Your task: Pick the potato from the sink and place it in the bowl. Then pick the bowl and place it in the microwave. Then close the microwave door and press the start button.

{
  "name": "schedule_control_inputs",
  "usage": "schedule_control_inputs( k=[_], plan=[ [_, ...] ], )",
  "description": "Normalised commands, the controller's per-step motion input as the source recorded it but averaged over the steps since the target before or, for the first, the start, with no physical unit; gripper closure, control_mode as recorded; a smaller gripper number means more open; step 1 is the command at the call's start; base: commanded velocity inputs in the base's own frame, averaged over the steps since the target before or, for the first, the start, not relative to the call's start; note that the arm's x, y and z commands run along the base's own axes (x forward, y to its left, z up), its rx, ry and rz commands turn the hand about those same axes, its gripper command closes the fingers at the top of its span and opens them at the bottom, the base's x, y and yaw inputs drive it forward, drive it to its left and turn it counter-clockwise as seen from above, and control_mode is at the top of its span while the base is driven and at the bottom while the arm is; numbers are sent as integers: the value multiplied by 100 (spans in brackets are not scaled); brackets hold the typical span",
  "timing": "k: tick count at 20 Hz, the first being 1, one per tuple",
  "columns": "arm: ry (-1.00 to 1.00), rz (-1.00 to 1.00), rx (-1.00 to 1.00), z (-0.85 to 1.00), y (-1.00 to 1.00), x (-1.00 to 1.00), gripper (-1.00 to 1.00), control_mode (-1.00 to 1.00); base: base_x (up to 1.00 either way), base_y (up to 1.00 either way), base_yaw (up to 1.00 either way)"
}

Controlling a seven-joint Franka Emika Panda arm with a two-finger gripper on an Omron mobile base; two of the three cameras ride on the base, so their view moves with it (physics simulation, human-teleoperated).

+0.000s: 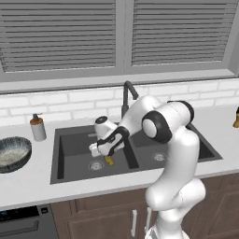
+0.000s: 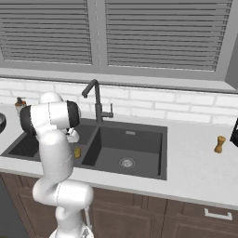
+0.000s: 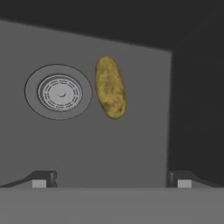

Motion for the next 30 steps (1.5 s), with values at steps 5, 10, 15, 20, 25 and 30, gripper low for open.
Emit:
schedule_control_inputs(
  k=[5, 10, 15, 20, 25, 30],
  plan=[
    [0, 0, 0, -22, 0, 41, -100, -100, 0, 0, 0],
    [-1, 0, -3, -37, 0, 21, -100, -100, 0, 0, 0],
    [0, 0, -4, -45, 4, 21, -100, -100, 0, 0, 0],
    [0, 0, -3, -33, 0, 28, -100, -100, 0, 0, 0],
    [8, 0, 0, -28, -9, 15, -100, -100, 0, 0, 0],
    [5, 0, 0, -26, -6, 19, -100, -100, 0, 0, 0]
  ],
)
